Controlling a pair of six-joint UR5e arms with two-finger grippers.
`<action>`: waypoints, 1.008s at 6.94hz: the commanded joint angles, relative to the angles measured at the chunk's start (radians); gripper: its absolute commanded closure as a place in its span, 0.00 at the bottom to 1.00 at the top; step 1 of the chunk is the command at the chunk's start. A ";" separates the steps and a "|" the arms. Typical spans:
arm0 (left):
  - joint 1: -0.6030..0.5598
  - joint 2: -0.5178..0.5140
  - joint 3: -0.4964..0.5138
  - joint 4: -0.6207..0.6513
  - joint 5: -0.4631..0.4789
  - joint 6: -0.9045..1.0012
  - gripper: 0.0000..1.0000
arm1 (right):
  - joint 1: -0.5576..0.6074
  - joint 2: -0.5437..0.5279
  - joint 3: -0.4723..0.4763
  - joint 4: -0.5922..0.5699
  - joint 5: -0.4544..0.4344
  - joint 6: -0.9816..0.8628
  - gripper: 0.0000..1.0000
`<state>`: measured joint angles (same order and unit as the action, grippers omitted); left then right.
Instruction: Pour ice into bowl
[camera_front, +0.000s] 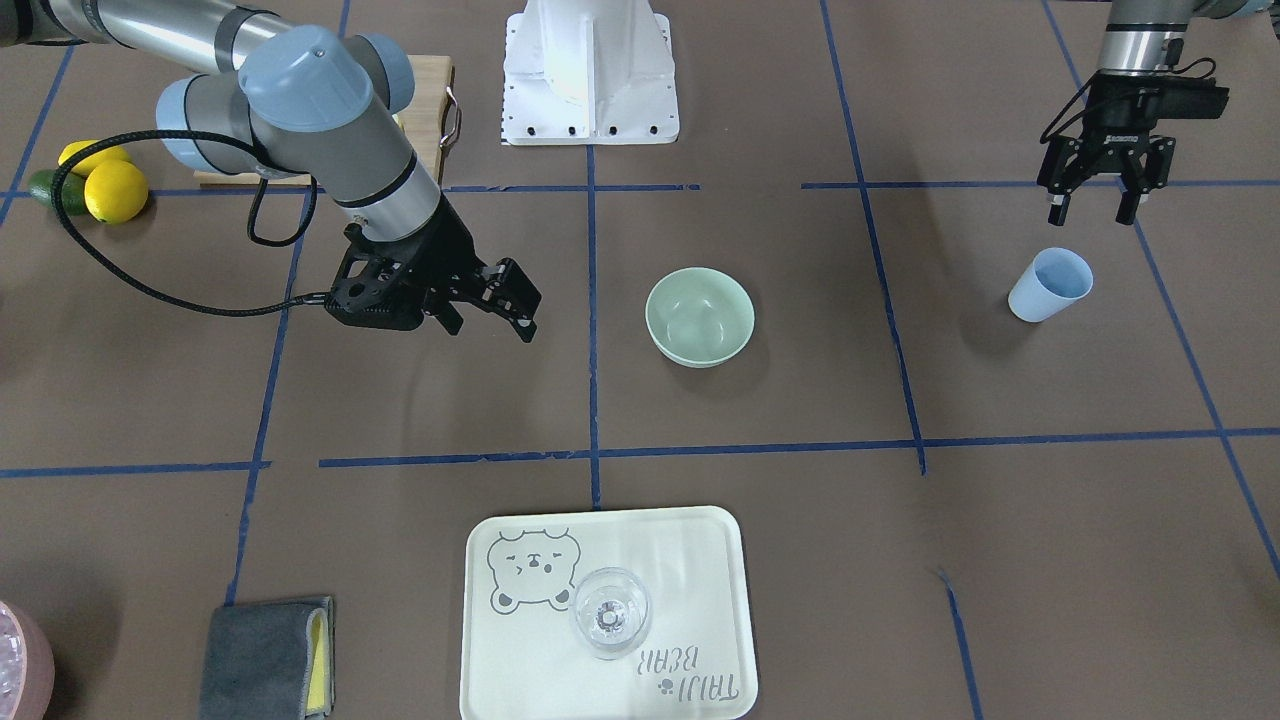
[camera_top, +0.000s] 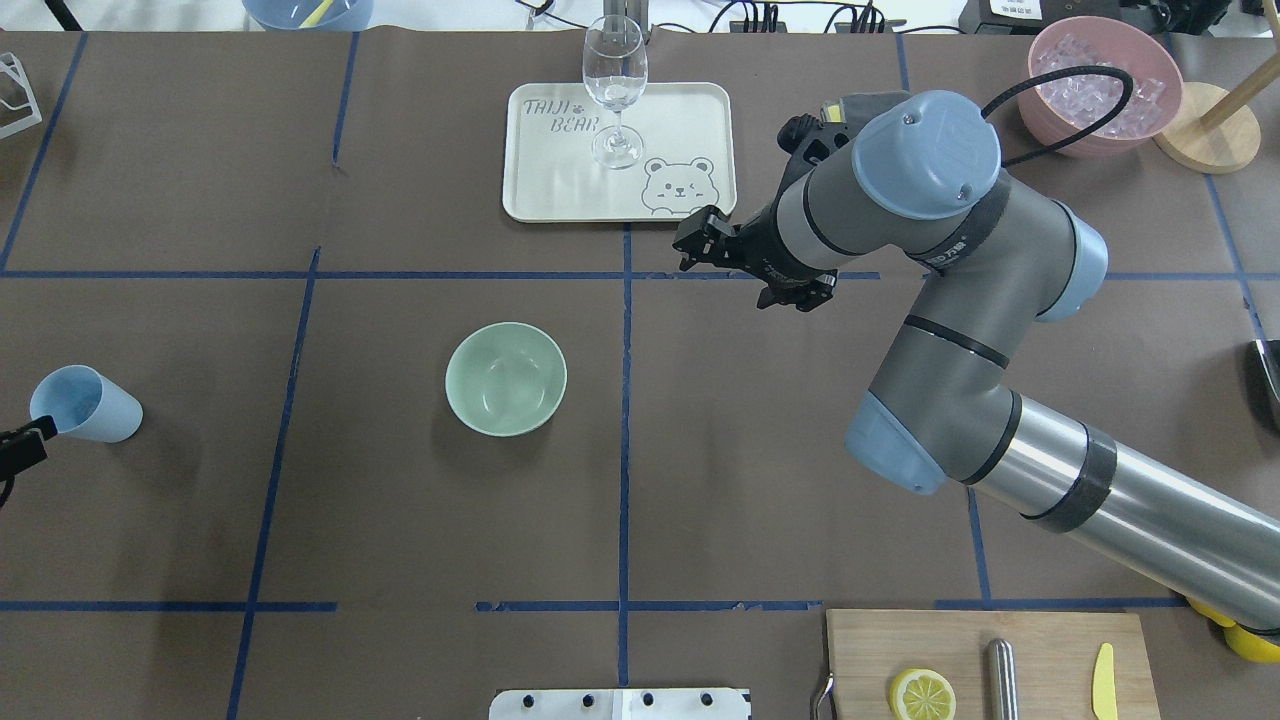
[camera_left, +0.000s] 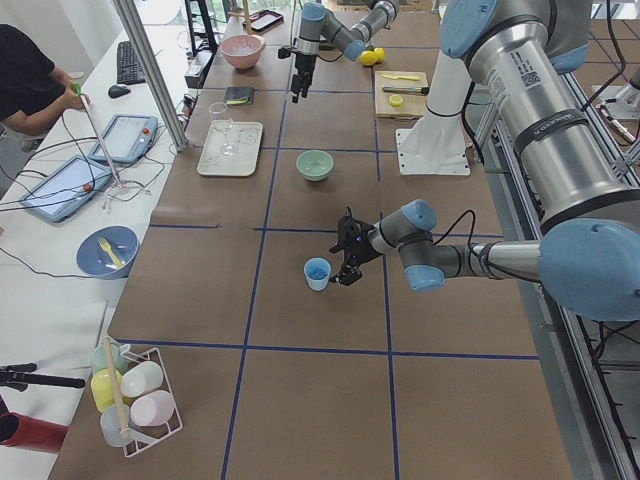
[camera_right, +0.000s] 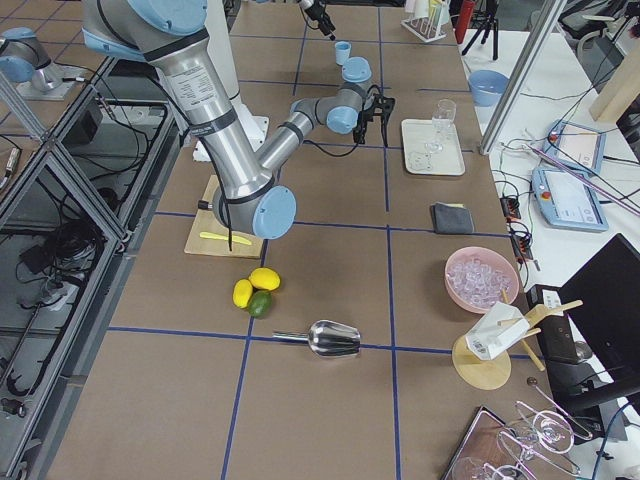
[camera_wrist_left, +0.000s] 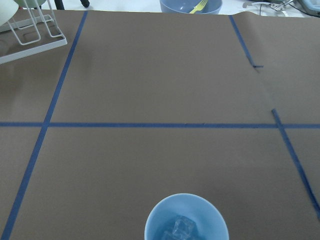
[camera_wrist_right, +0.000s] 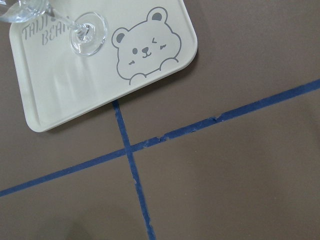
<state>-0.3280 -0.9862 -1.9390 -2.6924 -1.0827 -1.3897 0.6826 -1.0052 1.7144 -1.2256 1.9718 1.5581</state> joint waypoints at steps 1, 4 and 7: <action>0.214 0.001 0.008 0.109 0.226 -0.229 0.01 | 0.000 -0.026 0.016 0.000 -0.002 -0.001 0.00; 0.323 -0.026 0.092 0.152 0.486 -0.336 0.01 | 0.002 -0.044 0.028 0.000 -0.002 -0.003 0.00; 0.325 -0.112 0.237 0.154 0.676 -0.345 0.01 | 0.008 -0.041 0.033 -0.002 -0.005 -0.003 0.00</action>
<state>-0.0041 -1.0702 -1.7647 -2.5392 -0.4731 -1.7332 0.6862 -1.0475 1.7454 -1.2270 1.9672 1.5555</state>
